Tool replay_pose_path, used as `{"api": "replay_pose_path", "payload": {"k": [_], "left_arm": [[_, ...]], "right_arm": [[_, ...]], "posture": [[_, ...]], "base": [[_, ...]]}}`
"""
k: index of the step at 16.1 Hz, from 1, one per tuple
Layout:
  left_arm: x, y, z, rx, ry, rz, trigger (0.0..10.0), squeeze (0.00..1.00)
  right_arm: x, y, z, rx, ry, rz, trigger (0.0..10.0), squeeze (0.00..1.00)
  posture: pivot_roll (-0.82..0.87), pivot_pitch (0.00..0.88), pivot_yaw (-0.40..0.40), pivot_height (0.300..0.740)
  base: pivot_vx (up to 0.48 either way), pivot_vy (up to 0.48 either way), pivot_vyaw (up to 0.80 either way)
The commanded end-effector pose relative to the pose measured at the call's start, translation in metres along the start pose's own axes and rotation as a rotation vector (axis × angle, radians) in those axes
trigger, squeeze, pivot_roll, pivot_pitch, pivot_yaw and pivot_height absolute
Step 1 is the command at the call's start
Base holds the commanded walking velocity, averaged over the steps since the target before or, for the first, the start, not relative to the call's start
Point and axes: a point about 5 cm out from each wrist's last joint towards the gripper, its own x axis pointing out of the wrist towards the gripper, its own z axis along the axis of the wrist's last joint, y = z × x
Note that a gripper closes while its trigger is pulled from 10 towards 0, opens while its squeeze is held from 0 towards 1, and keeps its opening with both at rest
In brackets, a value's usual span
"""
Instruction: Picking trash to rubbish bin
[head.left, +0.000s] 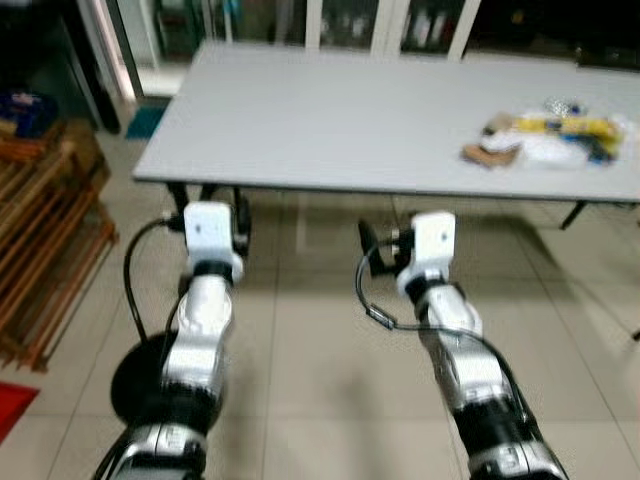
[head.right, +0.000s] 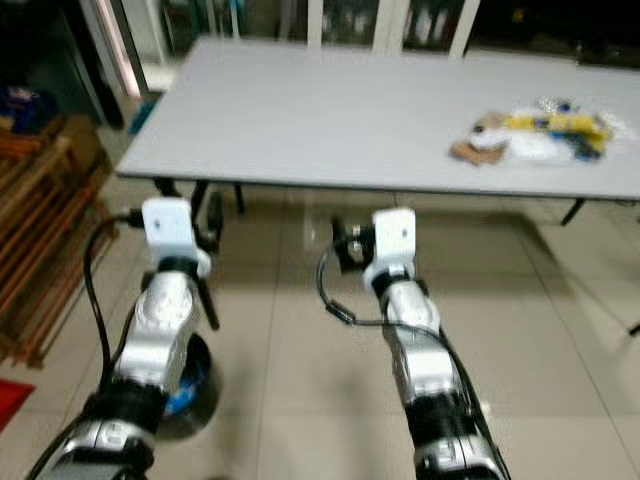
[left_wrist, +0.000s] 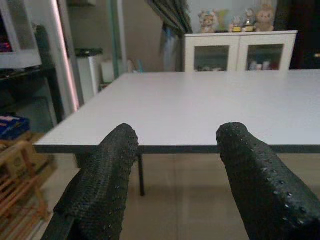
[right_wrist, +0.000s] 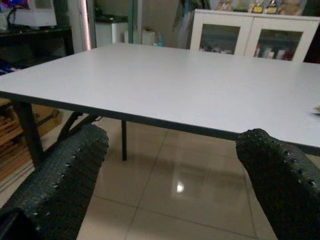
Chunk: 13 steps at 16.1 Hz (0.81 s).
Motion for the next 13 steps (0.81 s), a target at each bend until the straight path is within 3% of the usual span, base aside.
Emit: {"api": "replay_pose_path", "payload": {"k": [1,13], "left_arm": [[-0.0006,-0.0112,0.0012,-0.016,0.001,-0.022,10.0,0.0],[-0.0007,-0.0107,0.0016,-0.015,0.0,-0.018,10.0,0.0]], "right_arm": [[-0.0024,-0.0087,-0.0012,-0.002,0.012,-0.025,10.0,0.0],[-0.0029,-0.0069,-0.0027,-0.015,0.023,-0.006,10.0,0.0]], "posture": [[-0.02,0.05,-0.054,0.74],[-0.02,0.049,-0.056,0.74]], "base": [[0.0,-0.364,0.0],[0.0,-0.359,0.0]]}}
